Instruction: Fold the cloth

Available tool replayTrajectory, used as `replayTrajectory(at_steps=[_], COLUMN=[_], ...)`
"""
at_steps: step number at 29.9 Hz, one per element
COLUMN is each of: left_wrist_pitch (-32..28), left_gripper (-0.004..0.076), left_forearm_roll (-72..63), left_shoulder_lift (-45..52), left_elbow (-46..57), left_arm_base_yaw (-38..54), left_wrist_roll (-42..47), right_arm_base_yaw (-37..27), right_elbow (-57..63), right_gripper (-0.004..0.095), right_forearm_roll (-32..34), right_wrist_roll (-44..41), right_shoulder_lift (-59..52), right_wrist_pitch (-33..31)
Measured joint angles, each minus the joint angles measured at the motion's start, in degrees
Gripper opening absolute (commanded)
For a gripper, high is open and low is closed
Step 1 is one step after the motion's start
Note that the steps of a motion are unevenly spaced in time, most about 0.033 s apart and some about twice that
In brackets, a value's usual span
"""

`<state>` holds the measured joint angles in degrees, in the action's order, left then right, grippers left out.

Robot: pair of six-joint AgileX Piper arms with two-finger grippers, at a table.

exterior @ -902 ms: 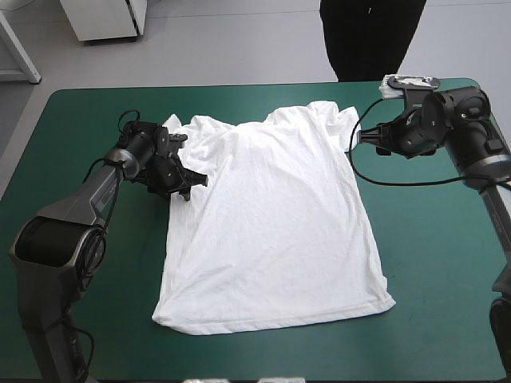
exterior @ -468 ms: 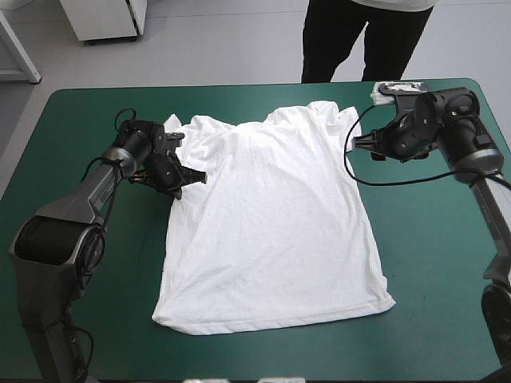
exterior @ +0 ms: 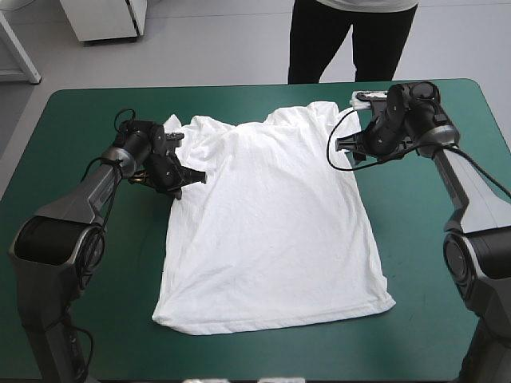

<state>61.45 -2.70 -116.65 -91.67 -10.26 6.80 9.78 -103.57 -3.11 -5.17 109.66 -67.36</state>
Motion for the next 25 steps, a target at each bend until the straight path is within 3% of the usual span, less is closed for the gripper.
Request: replayTrajectory(at_steps=[19,22,25], left_wrist_pitch=[-0.02,0.10,0.10], left_gripper=[-0.0008,-0.0008,-0.0008], left_forearm_roll=[0.00,-0.06,-0.06], left_shoulder_lift=[0.00,0.00,0.00], left_elbow=[-0.19,-0.38,-0.38], left_arm_base_yaw=[0.00,0.00,0.00], left_wrist_roll=[-0.26,-0.37,-0.44], right_arm_base_yaw=[3.07,3.07,3.01], right_elbow=[-1.38,-2.02,-2.49], right_gripper=[0.0496,0.0374,0.0116], right_forearm_roll=[-0.39,-0.39,0.10], right_wrist_roll=[0.00,-0.20,-0.19], right_shoulder_lift=[12.73,13.43,13.96], right_wrist_pitch=[2.61,2.04,1.40])
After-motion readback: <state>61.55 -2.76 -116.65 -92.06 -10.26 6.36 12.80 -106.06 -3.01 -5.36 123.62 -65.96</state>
